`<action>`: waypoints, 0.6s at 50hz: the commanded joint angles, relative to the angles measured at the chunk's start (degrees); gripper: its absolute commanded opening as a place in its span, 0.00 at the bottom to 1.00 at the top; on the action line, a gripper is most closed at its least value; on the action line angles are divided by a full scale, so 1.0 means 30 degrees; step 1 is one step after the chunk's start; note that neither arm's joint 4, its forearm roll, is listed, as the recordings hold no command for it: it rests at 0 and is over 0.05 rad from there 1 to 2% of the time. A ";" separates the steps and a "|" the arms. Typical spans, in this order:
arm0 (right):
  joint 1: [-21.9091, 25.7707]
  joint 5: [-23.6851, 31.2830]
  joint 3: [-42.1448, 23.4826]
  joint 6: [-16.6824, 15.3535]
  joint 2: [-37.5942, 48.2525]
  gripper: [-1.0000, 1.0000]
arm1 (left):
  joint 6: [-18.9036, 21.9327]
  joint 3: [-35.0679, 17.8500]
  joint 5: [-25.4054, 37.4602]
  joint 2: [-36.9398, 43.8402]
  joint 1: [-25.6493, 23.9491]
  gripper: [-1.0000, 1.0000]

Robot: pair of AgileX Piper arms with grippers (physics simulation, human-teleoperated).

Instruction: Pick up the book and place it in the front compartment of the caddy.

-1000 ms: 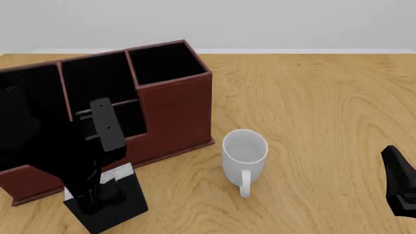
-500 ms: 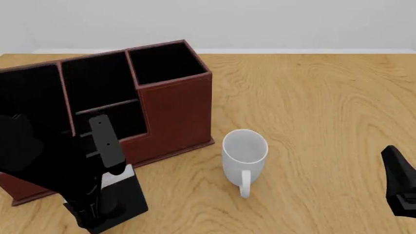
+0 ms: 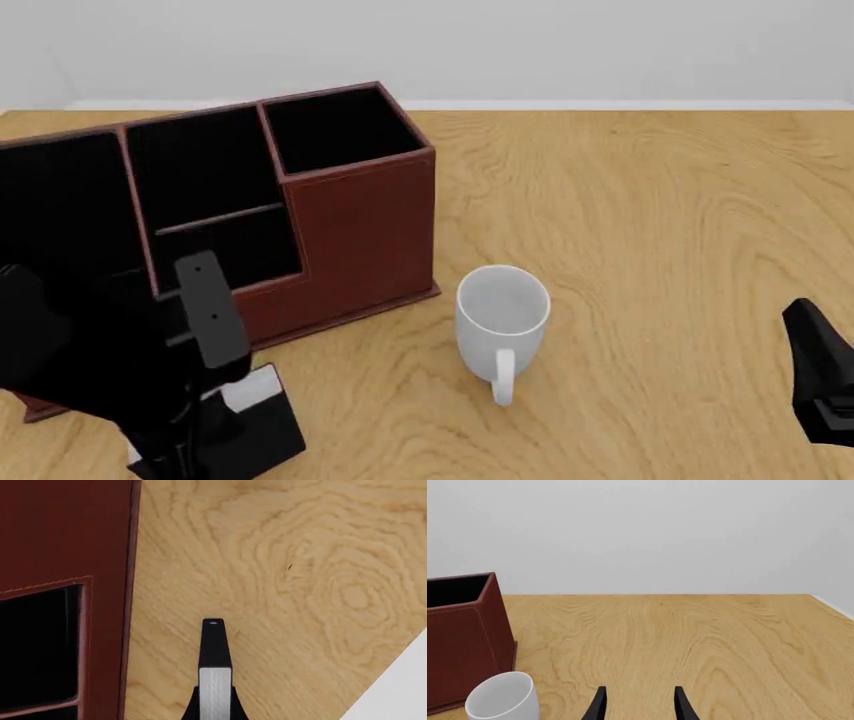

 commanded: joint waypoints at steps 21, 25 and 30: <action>0.0001 0.0001 0.0000 0.0002 0.0001 1.00 | 0.2878 -0.6260 0.4633 0.0296 0.0239 0.00; -0.0001 0.0000 0.0000 -0.0002 -0.0001 1.00 | 0.4277 -0.7224 0.4634 0.0897 0.1108 0.00; -0.0001 0.0001 0.0000 0.0001 0.0001 1.00 | 0.6261 -0.7951 0.4634 0.1459 0.2492 0.00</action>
